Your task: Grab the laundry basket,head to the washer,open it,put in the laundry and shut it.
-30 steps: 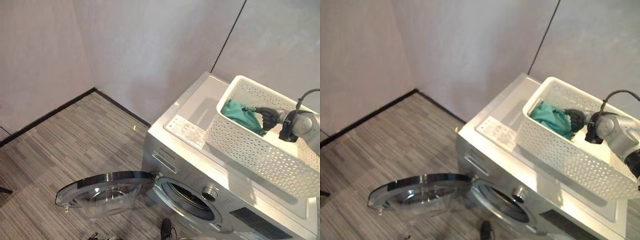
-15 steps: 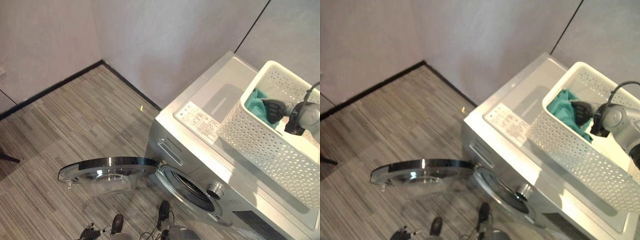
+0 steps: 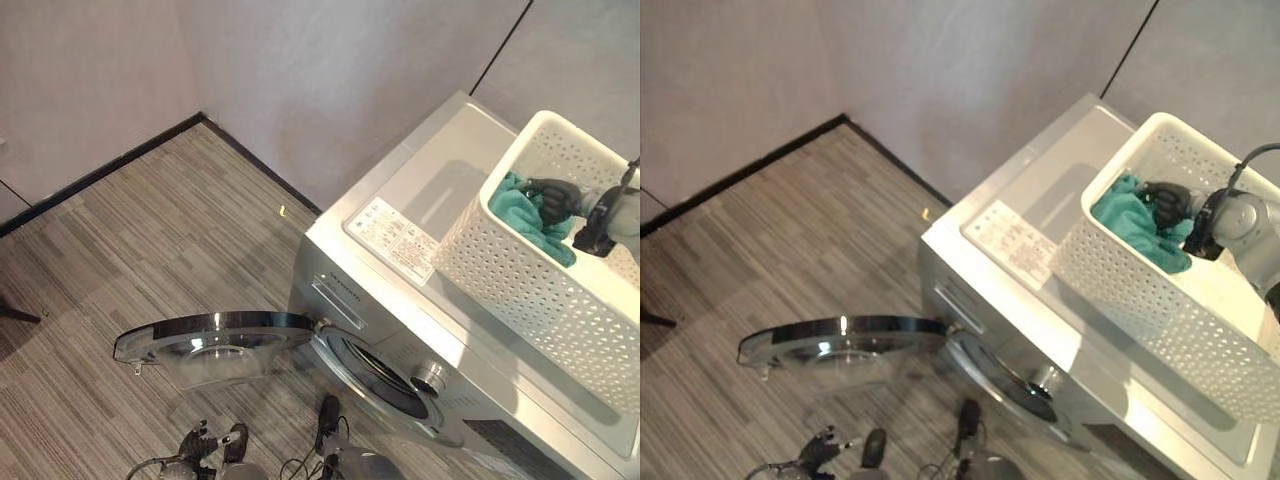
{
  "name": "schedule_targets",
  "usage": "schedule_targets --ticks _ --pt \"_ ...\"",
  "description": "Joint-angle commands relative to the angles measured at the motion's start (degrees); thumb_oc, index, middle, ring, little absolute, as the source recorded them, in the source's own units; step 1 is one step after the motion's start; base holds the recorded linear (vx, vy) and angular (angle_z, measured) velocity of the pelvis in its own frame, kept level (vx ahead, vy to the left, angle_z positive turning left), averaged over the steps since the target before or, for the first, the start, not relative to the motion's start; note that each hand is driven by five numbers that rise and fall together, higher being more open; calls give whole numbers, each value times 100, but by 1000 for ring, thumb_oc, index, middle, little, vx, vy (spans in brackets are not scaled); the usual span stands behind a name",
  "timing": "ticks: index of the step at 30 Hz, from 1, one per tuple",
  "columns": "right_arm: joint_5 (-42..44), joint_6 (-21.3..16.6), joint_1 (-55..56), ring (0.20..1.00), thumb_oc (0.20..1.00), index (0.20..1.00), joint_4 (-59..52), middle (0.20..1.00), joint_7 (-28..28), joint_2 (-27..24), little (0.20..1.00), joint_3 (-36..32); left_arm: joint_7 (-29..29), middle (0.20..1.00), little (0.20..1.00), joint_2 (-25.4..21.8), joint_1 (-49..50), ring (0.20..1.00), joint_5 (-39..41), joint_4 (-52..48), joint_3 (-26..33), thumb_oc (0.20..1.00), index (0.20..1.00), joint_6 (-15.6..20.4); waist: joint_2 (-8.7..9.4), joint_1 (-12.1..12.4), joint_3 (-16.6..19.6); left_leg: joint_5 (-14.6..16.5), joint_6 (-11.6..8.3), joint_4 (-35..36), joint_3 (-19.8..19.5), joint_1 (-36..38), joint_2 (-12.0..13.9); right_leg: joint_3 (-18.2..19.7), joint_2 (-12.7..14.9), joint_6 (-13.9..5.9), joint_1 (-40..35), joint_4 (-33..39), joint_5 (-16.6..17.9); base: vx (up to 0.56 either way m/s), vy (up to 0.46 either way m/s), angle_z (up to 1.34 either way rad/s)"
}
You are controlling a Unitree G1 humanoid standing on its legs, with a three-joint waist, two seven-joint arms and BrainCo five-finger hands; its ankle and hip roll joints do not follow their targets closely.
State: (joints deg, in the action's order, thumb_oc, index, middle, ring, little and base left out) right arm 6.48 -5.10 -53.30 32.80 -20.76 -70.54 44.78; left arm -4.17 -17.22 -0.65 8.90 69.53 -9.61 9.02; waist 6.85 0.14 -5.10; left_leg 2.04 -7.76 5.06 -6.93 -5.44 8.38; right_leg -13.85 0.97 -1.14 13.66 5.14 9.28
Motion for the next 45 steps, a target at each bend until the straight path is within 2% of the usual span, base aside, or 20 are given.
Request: schedule_targets --ticks 1,4,5,7,8,9,13,16,17,18,24,32,38,45 --pt "483 -231 401 200 200 200 -519 200 242 -83 200 -323 -84 1000 1000 -172 -240 1000 -159 284 49 1000 1000 -20 160 56 -50 -165 75 -6 460 191 38 255 241 -545 -619 -149 -915 54 30 -5" --pt "499 -249 1000 200 200 200 -391 200 760 -47 200 -1417 -110 1000 1000 -168 -179 1000 -217 382 198 1000 1000 -46 172 12 62 -65 113 -6 523 350 5 284 272 -571 -757 -140 -914 57 60 2" --pt "568 -326 1432 200 200 200 -489 200 1233 24 200 -2371 -172 1000 1000 -152 -163 1000 -325 495 252 1000 1000 -86 155 -35 157 40 143 -6 588 515 -4 329 276 -586 -872 -158 -929 63 56 2" --pt "583 -354 1642 200 200 200 -592 200 1320 81 200 -2711 -178 1000 1000 -162 -153 1000 -370 514 258 1000 1000 -86 166 -43 207 51 158 -6 584 530 -20 333 293 -590 -889 -163 -930 63 41 -8" --pt "612 -453 1981 200 200 200 -838 200 1883 215 200 -3623 -229 1000 1000 -136 -108 1000 -449 577 315 1000 1000 -98 133 -105 304 137 190 -6 608 636 -25 350 305 -599 -983 -168 -942 59 35 -11" --pt "603 -444 2066 200 200 200 -873 200 1884 220 200 -3704 -229 1000 1000 -152 -112 1000 -450 577 295 1000 1000 -97 149 -86 303 137 191 -6 606 637 -26 348 306 -600 -985 -168 -943 62 48 -3" --pt "267 -611 2658 200 200 200 -1701 200 2723 549 200 -5191 -367 1000 1000 -153 -80 1000 -712 645 373 1000 1000 -133 119 -100 433 178 273 -6 637 916 -40 461 321 -598 -1185 -205 -953 53 62 -12" --pt "151 -588 2644 200 200 200 -1772 200 2822 594 200 -5252 -394 1000 1000 -170 -73 1000 -745 636 360 1000 1000 -139 139 -57 435 166 271 -14 585 987 -34 540 310 -598 -1219 -185 -924 15 34 -9" --pt "-138 -486 2685 200 200 200 -1986 200 2921 692 200 -5326 -411 1000 1000 -158 -66 1000 -780 603 359 1000 1000 -150 161 -36 461 270 280 -67 384 1047 -19 676 315 -618 -1237 -146 -866 -46 129 -7" --pt "-305 -405 2705 200 200 200 -1969 200 3023 627 200 -5425 -404 1000 1000 -116 -69 1000 -768 607 314 1000 1000 -164 129 -37 474 383 344 -63 348 1068 -48 696 384 -667 -1224 -153 -839 -47 130 -6" --pt "-507 -233 1912 200 200 200 -1605 200 3076 647 200 -4785 -417 1000 1000 -19 30 1000 -727 601 249 1000 1000 -169 39 -1 512 491 541 -6 491 1192 -283 946 551 -797 -1113 -206 -646 -67 155 -12" --pt "-671 -140 1524 200 200 200 -1509 200 3283 815 200 -4586 -431 1000 1000 19 94 1000 -752 725 284 1000 1000 -192 -12 -32 542 596 669 -6 637 1311 -503 1043 765 -903 -1152 -208 -537 -25 95 -23" --pt "-869 -97 1859 200 200 200 -2168 200 3394 944 200 -5010 -434 1000 1000 78 89 1000 -809 729 322 1000 1000 -224 -52 -113 524 666 787 -6 695 1406 -638 1131 879 -969 -1126 -293 -477 -24 85 0" --pt "-1031 -121 3092 200 200 200 -3538 200 3171 1358 200 -5940 -380 1000 1000 148 99 1000 -910 698 495 1000 1000 -260 -72 -309 426 768 989 -19 1046 1552 -832 1513 944 -1090 -900 -450 -285 -41 100 -29"
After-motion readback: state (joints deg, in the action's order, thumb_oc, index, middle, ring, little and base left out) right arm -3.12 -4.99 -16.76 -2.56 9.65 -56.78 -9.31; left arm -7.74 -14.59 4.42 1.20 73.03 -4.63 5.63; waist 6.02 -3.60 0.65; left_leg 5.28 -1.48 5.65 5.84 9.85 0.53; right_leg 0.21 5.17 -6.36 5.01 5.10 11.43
